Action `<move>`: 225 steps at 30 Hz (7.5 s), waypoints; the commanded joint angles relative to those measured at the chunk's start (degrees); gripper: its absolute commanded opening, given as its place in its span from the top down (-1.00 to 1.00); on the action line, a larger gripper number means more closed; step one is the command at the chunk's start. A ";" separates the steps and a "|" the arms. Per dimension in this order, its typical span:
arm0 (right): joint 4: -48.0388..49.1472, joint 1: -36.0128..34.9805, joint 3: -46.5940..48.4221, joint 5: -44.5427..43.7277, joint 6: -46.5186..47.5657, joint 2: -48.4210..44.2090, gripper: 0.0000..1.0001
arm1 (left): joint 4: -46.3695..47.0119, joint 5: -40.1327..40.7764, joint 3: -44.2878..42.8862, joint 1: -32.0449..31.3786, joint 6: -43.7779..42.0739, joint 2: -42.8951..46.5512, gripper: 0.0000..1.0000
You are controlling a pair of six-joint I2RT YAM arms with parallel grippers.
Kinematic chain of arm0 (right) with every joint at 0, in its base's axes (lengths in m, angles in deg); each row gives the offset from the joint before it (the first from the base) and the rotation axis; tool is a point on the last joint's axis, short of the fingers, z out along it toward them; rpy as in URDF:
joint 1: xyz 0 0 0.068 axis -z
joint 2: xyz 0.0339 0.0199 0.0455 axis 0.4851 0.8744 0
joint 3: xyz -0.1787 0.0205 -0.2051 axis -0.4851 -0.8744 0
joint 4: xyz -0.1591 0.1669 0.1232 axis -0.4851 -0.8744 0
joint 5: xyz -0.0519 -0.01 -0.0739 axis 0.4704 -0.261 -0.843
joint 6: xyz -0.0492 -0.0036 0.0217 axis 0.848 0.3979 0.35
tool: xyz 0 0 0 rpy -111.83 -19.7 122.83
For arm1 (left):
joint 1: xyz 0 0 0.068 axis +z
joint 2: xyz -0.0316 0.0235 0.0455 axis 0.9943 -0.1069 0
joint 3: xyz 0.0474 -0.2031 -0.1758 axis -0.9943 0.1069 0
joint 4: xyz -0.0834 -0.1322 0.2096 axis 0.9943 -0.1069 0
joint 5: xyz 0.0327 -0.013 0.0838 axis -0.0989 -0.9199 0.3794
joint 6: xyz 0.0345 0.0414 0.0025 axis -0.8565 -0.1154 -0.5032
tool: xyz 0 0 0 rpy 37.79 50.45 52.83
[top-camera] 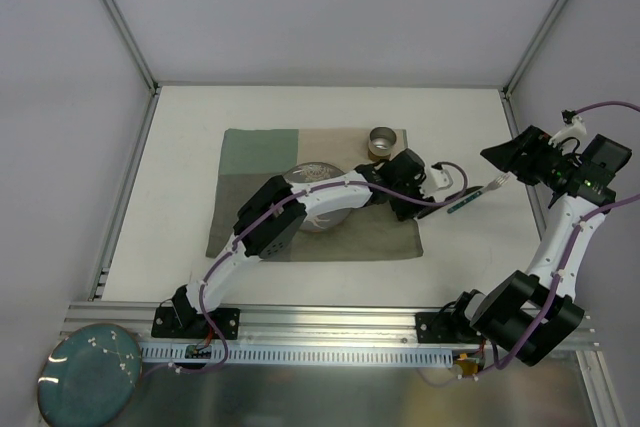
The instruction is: Set the dinner table for one person
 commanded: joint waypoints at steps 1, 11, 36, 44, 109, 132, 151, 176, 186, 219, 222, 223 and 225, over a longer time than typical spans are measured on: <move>1.29 0.42 0.83 0.19 -0.49 -1.17 -0.57 | -2.21 -1.74 -4.47 -1.46 0.63 3.59 -0.08; 0.06 0.42 1.44 0.36 0.13 -1.52 -0.58 | -3.62 -2.27 -8.35 -2.60 1.07 2.45 -0.07; -1.79 0.50 2.58 1.77 1.80 -2.84 -0.60 | -3.63 -4.90 -12.74 -3.48 3.01 -6.77 -0.11; -1.61 3.05 5.48 5.46 -0.48 -3.45 -0.60 | -3.63 -4.64 -14.06 -3.48 4.24 -9.32 -0.01; 6.91 -1.25 -0.32 5.55 -4.43 7.00 -0.59 | -3.98 7.14 -2.11 1.26 0.99 2.19 1.00; 12.53 -5.65 -4.62 3.43 -6.20 13.59 -0.61 | -3.10 10.91 -7.55 2.76 -1.65 3.15 1.00; 27.72 -13.64 -13.93 5.90 -17.18 24.85 -0.60 | -3.45 12.94 -9.05 2.85 -2.00 4.03 1.00; 31.79 0.23 -5.68 16.00 -23.34 16.77 -0.62 | -4.50 0.29 -5.45 5.83 -6.92 -0.36 0.10; 31.96 12.80 -1.37 22.33 -25.44 7.09 -0.66 | -9.16 -6.57 -11.86 9.88 -4.46 -3.44 0.12; 32.49 15.18 -2.95 24.80 -28.08 4.98 -0.67 | -20.23 -4.29 -24.42 6.98 -9.38 -11.17 0.17; 33.01 15.18 -3.04 24.54 -28.52 4.37 -0.68 | -22.43 -4.29 -24.61 6.36 -11.75 -11.78 0.17; 33.54 15.18 -3.13 24.36 -29.48 4.37 -0.68 | -22.96 -4.20 -24.61 6.19 -12.37 -11.96 0.17; 34.68 15.18 -3.13 24.27 -29.84 4.10 -0.68 | -24.54 -4.12 -24.69 6.01 -13.60 -12.14 0.19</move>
